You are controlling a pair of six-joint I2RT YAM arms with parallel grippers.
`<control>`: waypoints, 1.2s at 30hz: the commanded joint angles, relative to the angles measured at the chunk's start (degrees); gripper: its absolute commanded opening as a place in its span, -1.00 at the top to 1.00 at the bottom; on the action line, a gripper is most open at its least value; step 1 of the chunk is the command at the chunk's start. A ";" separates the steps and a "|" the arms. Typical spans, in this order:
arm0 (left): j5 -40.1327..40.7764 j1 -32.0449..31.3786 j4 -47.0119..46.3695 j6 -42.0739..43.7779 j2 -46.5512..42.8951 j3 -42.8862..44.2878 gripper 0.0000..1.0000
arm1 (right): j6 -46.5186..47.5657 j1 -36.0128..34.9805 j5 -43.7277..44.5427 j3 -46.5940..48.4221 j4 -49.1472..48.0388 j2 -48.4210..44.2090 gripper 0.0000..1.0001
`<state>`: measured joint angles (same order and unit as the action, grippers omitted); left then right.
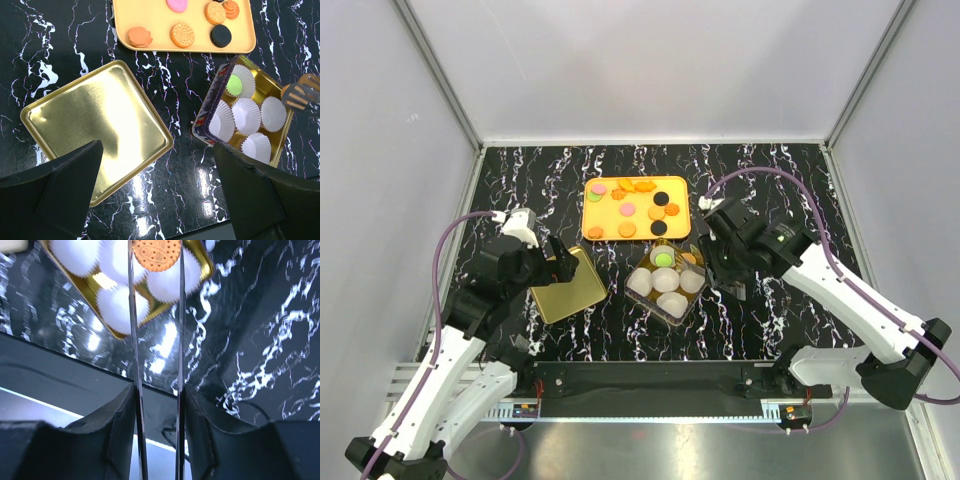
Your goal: Pack the cookies
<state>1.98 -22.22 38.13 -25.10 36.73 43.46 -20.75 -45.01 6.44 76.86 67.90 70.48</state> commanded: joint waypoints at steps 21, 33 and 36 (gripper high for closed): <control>0.66 -0.55 -0.78 -0.03 -0.34 -0.13 -0.98 | -2.80 -0.43 -0.64 -9.10 -4.35 -2.71 0.00; 0.57 -0.55 -0.78 -0.03 -0.43 -0.13 -0.98 | -2.10 -0.43 0.42 -7.95 -3.12 -2.63 -0.12; 0.57 -0.63 -0.78 -0.03 -0.34 -0.22 -0.98 | -2.10 -0.43 -0.02 -6.90 -3.04 -2.80 -0.11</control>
<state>2.00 -22.48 38.13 -25.10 36.73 43.46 -22.94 -45.01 6.15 67.70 65.60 68.53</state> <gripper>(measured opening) 0.988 0.558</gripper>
